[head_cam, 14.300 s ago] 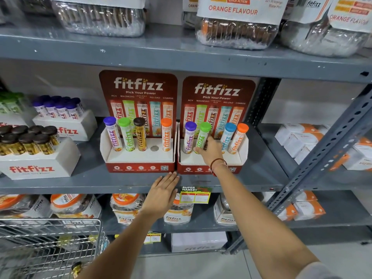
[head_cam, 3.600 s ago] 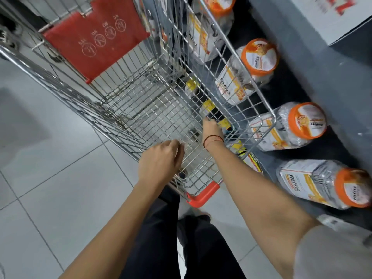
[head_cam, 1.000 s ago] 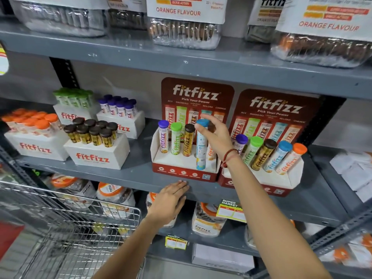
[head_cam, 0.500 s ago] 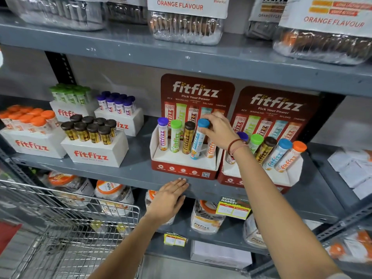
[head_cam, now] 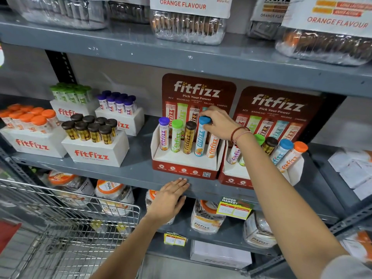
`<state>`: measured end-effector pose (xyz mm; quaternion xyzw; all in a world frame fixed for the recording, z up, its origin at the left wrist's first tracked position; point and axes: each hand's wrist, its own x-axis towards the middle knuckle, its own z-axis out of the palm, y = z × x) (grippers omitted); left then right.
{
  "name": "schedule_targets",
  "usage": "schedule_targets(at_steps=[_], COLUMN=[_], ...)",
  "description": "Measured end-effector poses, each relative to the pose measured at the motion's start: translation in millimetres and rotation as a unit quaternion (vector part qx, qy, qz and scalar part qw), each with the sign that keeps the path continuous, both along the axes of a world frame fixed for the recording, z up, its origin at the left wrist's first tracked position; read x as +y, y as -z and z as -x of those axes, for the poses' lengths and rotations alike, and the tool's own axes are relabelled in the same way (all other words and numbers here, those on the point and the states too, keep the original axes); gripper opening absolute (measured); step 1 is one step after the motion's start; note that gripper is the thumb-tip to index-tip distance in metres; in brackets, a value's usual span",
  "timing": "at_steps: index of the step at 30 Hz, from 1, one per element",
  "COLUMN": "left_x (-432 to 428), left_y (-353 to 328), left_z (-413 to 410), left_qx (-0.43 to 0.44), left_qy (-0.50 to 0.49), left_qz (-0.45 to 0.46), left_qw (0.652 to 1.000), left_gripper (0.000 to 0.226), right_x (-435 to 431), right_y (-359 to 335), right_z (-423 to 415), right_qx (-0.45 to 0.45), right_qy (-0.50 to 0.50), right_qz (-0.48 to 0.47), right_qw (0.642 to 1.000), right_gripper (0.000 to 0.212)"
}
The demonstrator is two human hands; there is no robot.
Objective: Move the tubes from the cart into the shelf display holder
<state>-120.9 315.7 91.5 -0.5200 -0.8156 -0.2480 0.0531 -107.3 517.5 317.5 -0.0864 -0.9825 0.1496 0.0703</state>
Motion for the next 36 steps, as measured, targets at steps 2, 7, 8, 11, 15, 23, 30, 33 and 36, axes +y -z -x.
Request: schedule_targets(at_steps=[2, 7, 8, 11, 15, 23, 30, 33, 36], left_x=[0, 0, 0, -1, -1, -1, -1, -1, 1], left_y=[0, 0, -1, -1, -2, -3, -8, -9, -11], left_z=[0, -1, -1, -2, -3, -3, -5, -5, -4], left_qx=[0.001, 0.005, 0.005, 0.005, 0.004, -0.006, -0.005, -0.011, -0.017], left_qy=[0.000, -0.002, -0.003, -0.005, -0.006, -0.006, -0.011, -0.007, 0.000], left_qz=[-0.001, -0.005, -0.005, -0.003, -0.001, -0.001, 0.018, 0.025, 0.034], left_qw=[1.000, 1.000, 1.000, 1.000, 1.000, 1.000, 1.000, 1.000, 0.999], left_gripper=[0.049, 0.048, 0.048, 0.048, 0.048, 0.047, 0.050, 0.053, 0.052], right_x=[0, 2, 4, 6, 3, 1, -2, -1, -3], right_y=[0, 0, 0, 3, 8, 14, 9, 10, 9], right_z=[0, 0, 0, 1, 3, 2, -5, -7, -12], right_qx=[-0.002, -0.007, -0.007, -0.013, -0.037, -0.044, -0.041, -0.033, -0.014], right_qy=[-0.006, -0.001, 0.002, 0.003, -0.015, -0.017, -0.014, -0.009, 0.005], right_qz=[-0.007, -0.014, -0.014, -0.018, -0.041, -0.044, -0.051, -0.033, -0.016], right_qw=[1.000, 1.000, 1.000, 1.000, 0.998, 0.998, 0.998, 0.999, 1.000], right_gripper=[0.042, 0.044, 0.044, 0.044, 0.041, 0.045, 0.045, 0.048, 0.049])
